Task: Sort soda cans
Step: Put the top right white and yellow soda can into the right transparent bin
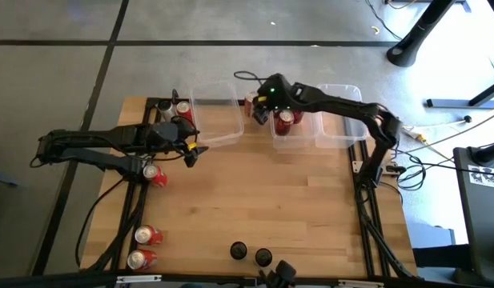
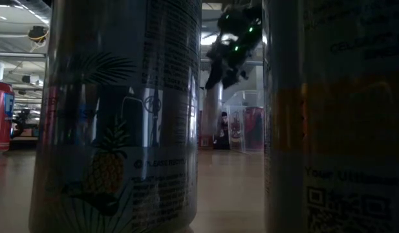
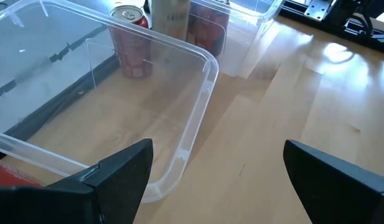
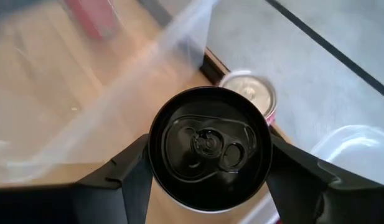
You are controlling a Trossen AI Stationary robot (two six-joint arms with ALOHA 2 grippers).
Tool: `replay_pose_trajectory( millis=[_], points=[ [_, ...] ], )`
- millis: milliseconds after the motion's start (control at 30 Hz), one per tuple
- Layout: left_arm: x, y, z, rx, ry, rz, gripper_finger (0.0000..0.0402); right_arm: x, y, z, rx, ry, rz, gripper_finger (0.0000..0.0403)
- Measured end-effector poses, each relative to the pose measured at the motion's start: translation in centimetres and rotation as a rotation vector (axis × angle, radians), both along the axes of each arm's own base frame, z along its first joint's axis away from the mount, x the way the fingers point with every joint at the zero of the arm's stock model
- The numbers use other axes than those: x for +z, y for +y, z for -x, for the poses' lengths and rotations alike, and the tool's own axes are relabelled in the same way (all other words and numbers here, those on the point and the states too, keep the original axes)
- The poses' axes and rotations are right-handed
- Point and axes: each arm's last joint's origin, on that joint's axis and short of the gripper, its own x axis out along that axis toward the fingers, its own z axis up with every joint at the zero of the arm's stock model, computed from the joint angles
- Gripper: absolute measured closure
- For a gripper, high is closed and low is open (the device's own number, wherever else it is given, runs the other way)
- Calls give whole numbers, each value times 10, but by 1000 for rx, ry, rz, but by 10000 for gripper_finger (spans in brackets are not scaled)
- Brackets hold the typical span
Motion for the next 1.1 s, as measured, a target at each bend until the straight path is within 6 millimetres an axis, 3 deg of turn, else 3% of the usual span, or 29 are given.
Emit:
replay_pose_trajectory(
  millis=[200,400,500,633,767,933,1100],
  points=[
    [-3,0,0,-1,13,0,54,59,18,34,13,-138,63,157],
    [-3,0,0,0,11,2,54,114,44,90,-74,-183,180,157],
    [-3,0,0,0,10,2,54,131,56,120,-166,-164,242,157],
    [-3,0,0,4,8,7,54,137,66,152,-328,-42,317,157],
    [-3,0,0,4,6,7,54,136,66,170,-458,44,329,157],
    [-3,0,-1,5,0,7,54,122,47,181,-560,87,263,157],
    [-3,0,-1,4,1,8,54,89,21,191,-691,105,192,157]
  ],
)
